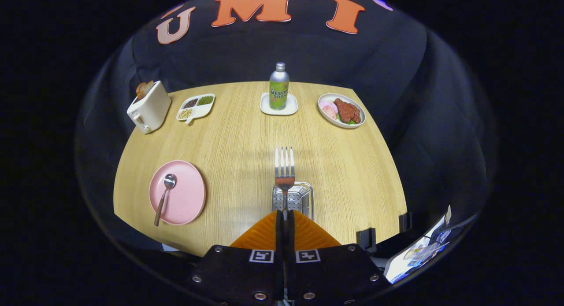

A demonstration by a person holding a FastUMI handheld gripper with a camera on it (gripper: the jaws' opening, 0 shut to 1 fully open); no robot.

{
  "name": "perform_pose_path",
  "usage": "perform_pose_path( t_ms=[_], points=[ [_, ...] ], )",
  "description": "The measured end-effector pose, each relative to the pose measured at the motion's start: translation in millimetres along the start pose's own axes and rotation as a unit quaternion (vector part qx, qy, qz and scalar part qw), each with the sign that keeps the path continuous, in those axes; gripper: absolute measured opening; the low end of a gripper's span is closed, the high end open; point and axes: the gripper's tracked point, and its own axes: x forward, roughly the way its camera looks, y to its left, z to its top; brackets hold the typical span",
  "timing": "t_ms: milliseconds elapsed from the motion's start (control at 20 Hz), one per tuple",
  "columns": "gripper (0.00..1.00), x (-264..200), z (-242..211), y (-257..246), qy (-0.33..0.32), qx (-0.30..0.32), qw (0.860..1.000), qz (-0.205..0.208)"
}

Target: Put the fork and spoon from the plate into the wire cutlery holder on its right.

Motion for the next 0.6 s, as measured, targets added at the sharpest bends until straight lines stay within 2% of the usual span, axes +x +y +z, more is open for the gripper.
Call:
perform_pose_path(
  t_ms=[150,600],
  points=[
    [0.04,5.9,-11.8,-12.3,0.035,-0.021,0.999,-0.009],
    [0.04,21.2,-44.6,-18.1,0.137,-0.061,0.989,0.012]
  ],
)
